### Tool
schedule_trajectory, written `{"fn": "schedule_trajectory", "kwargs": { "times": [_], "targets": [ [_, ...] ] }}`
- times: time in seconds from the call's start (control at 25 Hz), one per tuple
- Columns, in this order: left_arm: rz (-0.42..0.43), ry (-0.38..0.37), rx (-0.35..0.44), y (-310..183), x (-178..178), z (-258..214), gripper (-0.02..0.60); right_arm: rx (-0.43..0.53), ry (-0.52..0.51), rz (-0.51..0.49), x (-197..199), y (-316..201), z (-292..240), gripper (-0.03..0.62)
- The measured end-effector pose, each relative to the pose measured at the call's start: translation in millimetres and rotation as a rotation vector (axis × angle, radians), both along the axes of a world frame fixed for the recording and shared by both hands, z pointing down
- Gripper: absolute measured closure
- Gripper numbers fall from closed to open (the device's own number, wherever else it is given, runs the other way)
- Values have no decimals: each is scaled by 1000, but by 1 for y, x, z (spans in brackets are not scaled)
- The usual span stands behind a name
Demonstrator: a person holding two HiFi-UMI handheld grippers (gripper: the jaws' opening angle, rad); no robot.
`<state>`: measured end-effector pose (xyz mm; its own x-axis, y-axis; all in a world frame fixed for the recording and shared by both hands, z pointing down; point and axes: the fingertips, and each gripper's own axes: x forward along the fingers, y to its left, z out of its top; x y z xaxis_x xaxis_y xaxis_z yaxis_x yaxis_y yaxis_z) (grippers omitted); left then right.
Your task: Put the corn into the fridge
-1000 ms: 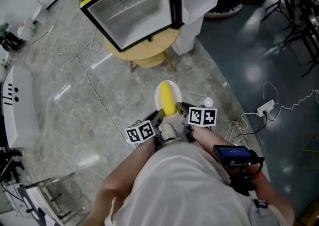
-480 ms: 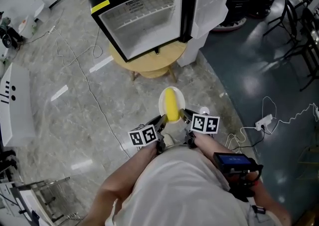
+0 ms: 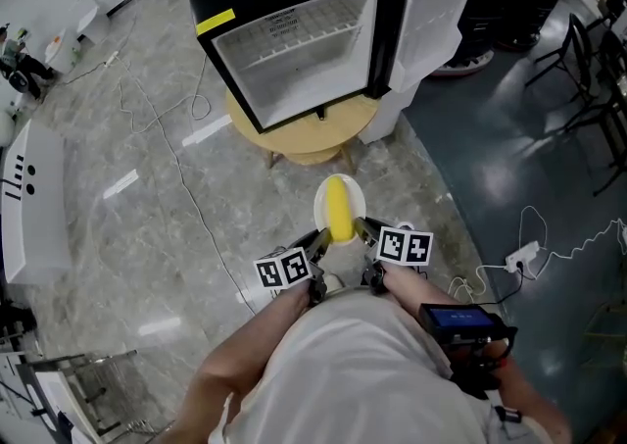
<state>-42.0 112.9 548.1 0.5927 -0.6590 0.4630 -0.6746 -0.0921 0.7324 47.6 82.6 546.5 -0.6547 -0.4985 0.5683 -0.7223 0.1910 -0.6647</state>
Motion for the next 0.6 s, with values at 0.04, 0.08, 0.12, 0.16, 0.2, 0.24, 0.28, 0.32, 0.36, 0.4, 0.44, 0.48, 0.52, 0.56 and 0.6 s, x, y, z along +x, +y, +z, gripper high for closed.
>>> {"fn": "schedule_trajectory", "kwargs": {
  "times": [0.04,0.08,0.12,0.16,0.2,0.24,0.28,0.32,0.36,0.4,0.44,0.48,0.52,0.56,0.6],
  "targets": [
    [-4,0,-1,-3,-1,1,511,0,-1,-4,-1,-3,1,543],
    [-10,-1,-1,-6,-1,2,511,1,-2,-10,-1,-6,1,543],
    [-17,-3,-2,-9,-2,3,511,2,-1,-17,-2,-10,2,543],
    [-25,-3,-4,-13,-2,4,511,4,-1,-26,-2,-15,3,543],
    [-34,-2,-6,-18,-2,5,511,4,-2,-36,-2,-21,3,543],
    [-42,-1,-7,-24,-1,6,511,4,-2,-46,-2,-27,4,543],
    [-51,1,-8,-29,0,6,511,4,-3,-58,-2,-33,4,543],
    [-60,1,-8,-35,2,7,511,3,-4,-69,-1,-40,4,543],
    [-71,-1,-8,-41,3,6,511,2,-6,-80,0,-47,4,543],
    [-82,-3,-7,-47,4,6,511,2,-6,-90,1,-55,4,543],
    [-94,-5,-5,-55,4,6,511,3,-7,-101,2,-63,3,543],
    [-105,-8,-5,-62,5,5,511,4,-6,-111,3,-71,2,543],
    [-114,-9,-5,-69,6,5,511,5,-5,-122,4,-79,2,543],
    [-122,-9,-6,-76,8,5,511,6,-2,-133,4,-87,2,543],
    [-128,-6,-7,-83,10,5,511,6,1,-142,5,-94,2,543]
  ]
}}
